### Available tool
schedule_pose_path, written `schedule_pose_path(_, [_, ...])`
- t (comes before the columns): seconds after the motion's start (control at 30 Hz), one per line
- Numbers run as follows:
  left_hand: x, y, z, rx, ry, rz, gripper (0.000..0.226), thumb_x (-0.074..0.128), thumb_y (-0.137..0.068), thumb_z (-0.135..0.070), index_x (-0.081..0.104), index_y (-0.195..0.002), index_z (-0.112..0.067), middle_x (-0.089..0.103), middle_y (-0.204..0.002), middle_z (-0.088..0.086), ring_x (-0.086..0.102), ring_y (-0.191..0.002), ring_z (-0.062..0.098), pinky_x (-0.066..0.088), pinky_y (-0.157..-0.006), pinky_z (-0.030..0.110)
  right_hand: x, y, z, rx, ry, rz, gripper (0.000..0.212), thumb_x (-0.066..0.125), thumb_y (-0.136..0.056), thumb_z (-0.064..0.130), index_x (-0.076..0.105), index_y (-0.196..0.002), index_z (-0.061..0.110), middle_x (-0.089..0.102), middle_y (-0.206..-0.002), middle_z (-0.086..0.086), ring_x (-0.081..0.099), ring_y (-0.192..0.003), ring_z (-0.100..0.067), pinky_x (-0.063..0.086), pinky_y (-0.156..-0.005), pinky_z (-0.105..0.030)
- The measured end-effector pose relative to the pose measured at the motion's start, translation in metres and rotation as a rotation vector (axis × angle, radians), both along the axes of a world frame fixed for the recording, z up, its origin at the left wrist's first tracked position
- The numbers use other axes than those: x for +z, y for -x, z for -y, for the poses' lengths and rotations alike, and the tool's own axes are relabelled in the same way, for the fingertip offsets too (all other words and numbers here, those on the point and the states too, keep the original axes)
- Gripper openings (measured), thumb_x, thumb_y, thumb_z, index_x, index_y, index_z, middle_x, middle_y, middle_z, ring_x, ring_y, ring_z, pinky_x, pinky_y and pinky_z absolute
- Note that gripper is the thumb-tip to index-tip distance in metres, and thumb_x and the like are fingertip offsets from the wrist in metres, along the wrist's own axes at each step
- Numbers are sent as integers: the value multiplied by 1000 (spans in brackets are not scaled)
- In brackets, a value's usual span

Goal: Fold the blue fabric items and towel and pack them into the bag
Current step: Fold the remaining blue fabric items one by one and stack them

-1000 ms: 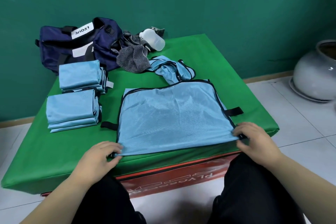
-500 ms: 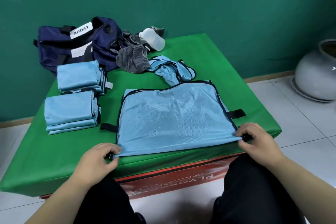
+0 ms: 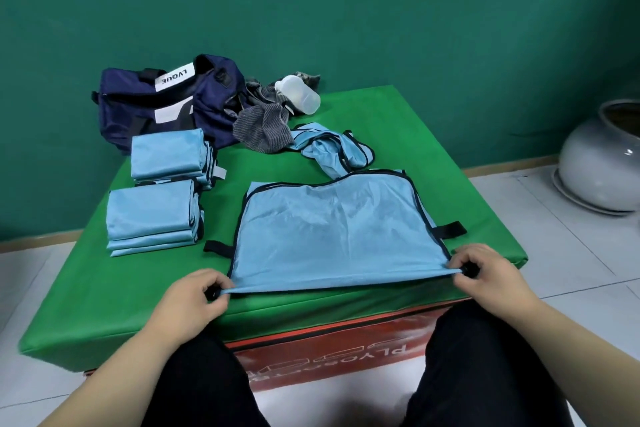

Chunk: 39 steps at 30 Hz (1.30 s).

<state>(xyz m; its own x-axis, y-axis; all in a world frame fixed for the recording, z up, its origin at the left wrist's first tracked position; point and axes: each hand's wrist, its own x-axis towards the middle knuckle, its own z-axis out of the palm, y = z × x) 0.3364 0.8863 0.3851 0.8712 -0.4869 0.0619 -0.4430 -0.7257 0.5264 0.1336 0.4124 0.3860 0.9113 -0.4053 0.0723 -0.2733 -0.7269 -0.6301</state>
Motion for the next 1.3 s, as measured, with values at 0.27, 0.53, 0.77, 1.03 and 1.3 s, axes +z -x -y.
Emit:
schedule_pose_path(0.27, [80,4,-13,-127,-150,-75,26,76,-76,-19,65,-87,-40,69,-89,-24,62,-87,-2,47,-81,21,63,11,-2,46,-154,-160,20,67,-77,3,64,-72,22,63,-61,6,53,-46,-17,46,-44,-27])
schedule_pose_path(0.53, [102,-69,34,-42,-255,-66,15,74,-75,-19,62,-71,-28,66,-69,-15,57,-63,1,42,-58,17,75,-81,32,11,-133,-183,15,66,-80,3,62,-74,15,58,-57,6,45,-49,-11,38,-51,-27])
schedule_pose_path(0.77, [71,-149,86,82,-315,-56,9,70,-83,-31,64,-90,-32,67,-87,-15,64,-86,14,51,-76,29,51,-173,53,-41,-30,-296,9,68,-84,18,67,-90,26,69,-80,4,62,-71,-16,46,-63,-30])
schedule_pose_path(1.03, [36,-111,80,77,-160,230,43,57,-85,-44,71,-113,-14,64,-121,5,51,-119,29,40,-104,43,48,-186,38,75,378,-247,42,67,-88,29,62,-129,18,62,-122,-4,55,-116,-27,46,-98,-41])
schedule_pose_path(1.3, [31,-3,55,180,0,22,57,36,-88,-57,58,-132,-28,55,-96,-16,51,-97,10,46,-88,36,64,-229,-108,525,250,-143,35,59,-91,21,64,-126,22,62,-124,2,54,-118,-18,45,-99,-35])
